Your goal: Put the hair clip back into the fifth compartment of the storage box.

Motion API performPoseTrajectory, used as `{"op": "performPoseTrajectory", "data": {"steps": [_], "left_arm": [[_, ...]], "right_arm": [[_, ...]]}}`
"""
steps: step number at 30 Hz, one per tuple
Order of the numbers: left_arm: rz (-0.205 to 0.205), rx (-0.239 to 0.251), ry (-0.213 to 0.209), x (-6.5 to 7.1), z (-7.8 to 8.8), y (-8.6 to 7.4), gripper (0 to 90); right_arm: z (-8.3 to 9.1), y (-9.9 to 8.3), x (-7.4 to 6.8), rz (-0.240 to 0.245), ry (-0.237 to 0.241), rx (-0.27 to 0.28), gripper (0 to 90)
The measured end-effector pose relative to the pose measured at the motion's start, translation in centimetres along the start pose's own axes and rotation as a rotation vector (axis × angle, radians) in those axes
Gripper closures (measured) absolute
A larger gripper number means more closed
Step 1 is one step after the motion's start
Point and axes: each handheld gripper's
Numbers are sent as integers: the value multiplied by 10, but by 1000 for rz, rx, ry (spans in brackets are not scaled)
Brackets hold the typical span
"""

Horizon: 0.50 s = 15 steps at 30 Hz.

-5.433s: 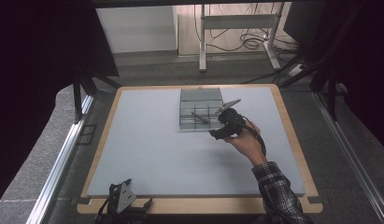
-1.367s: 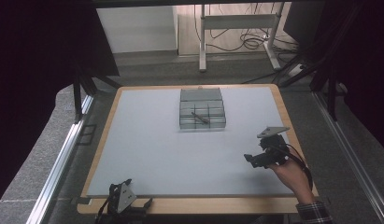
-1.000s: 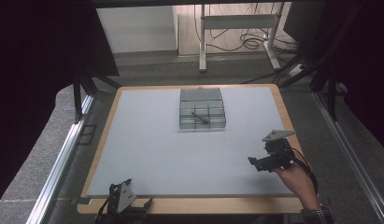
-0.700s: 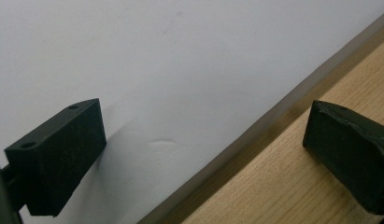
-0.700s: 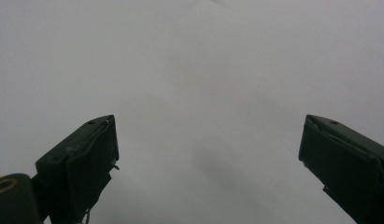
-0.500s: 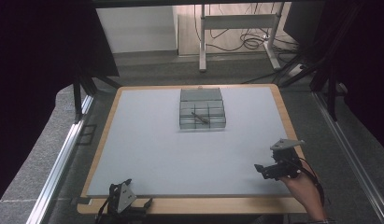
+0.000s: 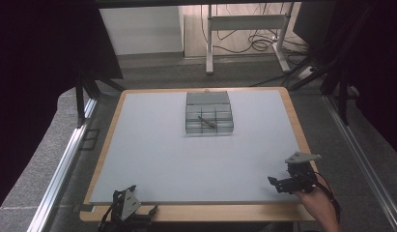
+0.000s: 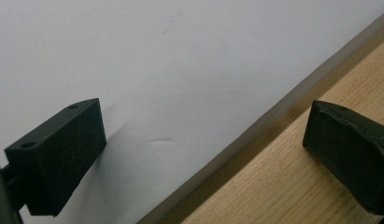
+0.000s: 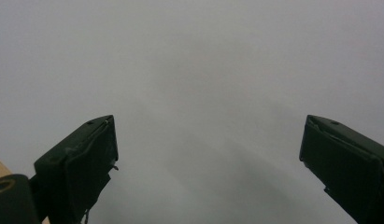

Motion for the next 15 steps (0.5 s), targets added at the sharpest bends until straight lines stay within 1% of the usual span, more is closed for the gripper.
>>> {"op": "performPoseTrajectory", "data": {"steps": [3,7,10,13,14,15], "left_arm": [[-1,0,-1,0,0,0,0],[-1,0,-1,0,0,0,0],[-1,0,-1,0,0,0,0],[-1,-1,2,0,0,0,0],[-2,0,3,0,0,0,0],[-3,0,3,0,0,0,0]], "right_arm": [[-2,-4,0,-11,4,4,35],[-6,-8,0,-8,6,-7,31],[-11,-14,0,2,10,-32,28],[-19,-18,-2,22,8,-81,15],[-19,-19,-1,11,13,-70,14],[-19,-19,0,15,16,-69,14]]}}
Point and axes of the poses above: each handheld gripper's, and its own axes: z roughly backward along the jaws, y roughly out of its top, x roughly to its right, and after that the axes turned 3 degrees about -z, right-handed
